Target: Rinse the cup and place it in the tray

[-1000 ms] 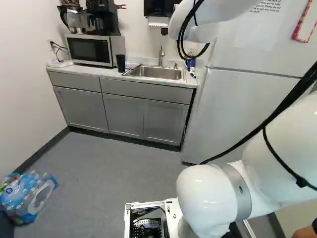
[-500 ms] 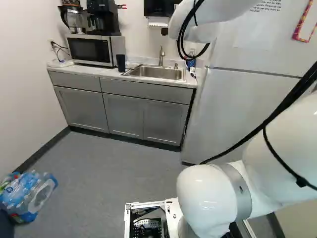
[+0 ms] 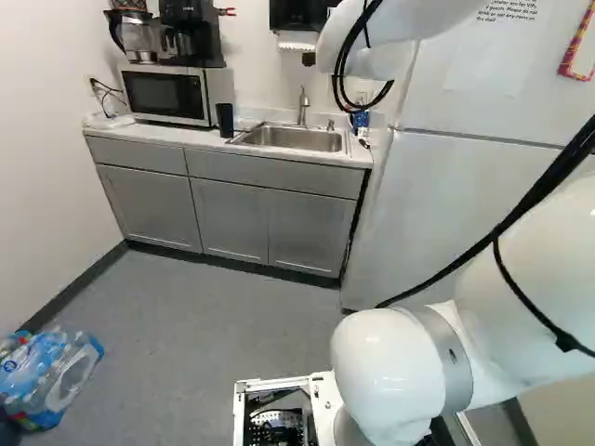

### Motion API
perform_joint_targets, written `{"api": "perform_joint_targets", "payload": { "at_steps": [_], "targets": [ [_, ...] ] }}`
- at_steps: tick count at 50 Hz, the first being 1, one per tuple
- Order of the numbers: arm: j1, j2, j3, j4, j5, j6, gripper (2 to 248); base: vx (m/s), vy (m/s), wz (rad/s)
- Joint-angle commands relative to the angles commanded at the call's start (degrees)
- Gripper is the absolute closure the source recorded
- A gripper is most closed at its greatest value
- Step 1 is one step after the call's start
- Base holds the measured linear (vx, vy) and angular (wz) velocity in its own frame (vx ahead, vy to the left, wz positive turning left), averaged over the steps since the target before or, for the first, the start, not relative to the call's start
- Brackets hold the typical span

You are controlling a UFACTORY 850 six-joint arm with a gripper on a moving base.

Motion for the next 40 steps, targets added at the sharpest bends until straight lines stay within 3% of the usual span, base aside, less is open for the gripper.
{"api": "perform_joint_targets", "payload": {
  "at_steps": [40],
  "targets": [
    [0.0, 0.0, 0.0, 0.0, 0.0, 0.0, 3, 0.121, 0.004, -0.007]
  ]
}}
